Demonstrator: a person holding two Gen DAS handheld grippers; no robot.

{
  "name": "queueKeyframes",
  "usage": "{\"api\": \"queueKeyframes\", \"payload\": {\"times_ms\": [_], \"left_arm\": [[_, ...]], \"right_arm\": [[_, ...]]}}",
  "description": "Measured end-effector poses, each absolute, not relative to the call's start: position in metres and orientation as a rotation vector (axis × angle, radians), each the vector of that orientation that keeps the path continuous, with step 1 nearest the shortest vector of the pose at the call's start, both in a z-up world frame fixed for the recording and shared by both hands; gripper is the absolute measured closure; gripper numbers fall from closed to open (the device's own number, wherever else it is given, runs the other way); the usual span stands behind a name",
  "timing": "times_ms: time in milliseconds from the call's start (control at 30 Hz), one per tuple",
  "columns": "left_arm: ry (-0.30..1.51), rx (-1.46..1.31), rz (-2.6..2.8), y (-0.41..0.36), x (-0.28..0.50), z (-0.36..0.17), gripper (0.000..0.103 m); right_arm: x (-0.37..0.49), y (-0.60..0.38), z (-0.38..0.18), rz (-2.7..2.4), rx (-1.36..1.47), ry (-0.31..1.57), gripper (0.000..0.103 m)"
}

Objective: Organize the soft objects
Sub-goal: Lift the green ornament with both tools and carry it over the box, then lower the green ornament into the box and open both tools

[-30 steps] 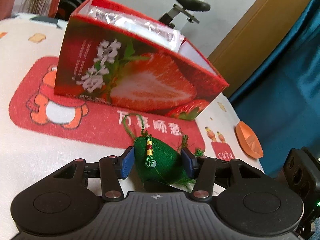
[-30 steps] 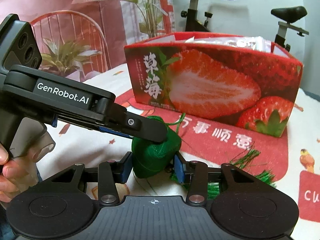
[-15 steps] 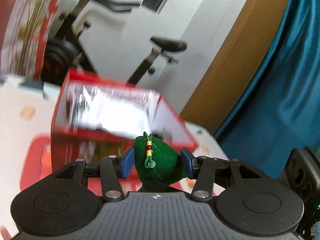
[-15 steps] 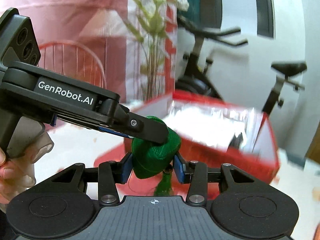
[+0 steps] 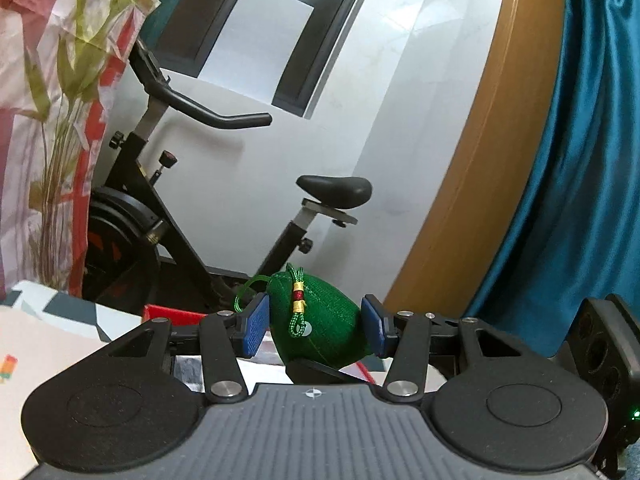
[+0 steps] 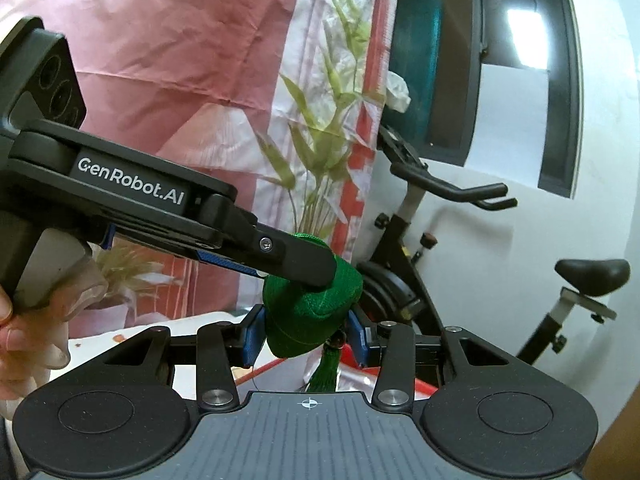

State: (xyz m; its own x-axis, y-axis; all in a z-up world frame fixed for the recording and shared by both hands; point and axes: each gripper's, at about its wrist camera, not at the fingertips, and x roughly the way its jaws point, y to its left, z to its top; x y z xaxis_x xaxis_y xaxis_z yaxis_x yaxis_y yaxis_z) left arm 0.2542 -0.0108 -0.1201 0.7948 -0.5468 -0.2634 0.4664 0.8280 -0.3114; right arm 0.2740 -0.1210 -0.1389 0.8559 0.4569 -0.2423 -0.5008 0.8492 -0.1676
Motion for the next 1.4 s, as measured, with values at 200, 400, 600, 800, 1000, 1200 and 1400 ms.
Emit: {"api": "queueKeyframes", "payload": {"times_ms": [200,400,600,800,1000,1200,1400], "left_arm": [[0.395,-0.21,-0.539,-0.014,0.282,-0.134,0.05],[0.46,-0.197,-0.549,-0.021,0.31,-0.157,0.05],[0.509,-0.17,-0.6,-0.041,0.333,-0.176,0.05],[0.538,-0.122,-0.651,-0.065,0.344,-0.194,0.05],[0.536,-0.064,-0.637,-0.074,0.352,-0.204,0.05],[0.545,-0.006,-0.548,-0.065,0.354,-0.209,0.047],[0.537,0.014,-0.486,-0.051,0.353,-0.207,0.015]], "right_arm": [[0.304,-0.119,-0.153,0.513,-0.204,0.223,0.063],[0.331,-0.136,-0.177,0.509,-0.12,0.302,0.063],[0.345,-0.16,-0.201,0.464,-0.076,0.368,0.063],[0.353,-0.189,-0.218,0.397,-0.051,0.422,0.063],[0.361,-0.205,-0.234,0.299,-0.067,0.478,0.064],[0.384,-0.216,-0.253,0.164,-0.085,0.58,0.063],[0.401,-0.217,-0.268,0.097,-0.13,0.669,0.057]]}}
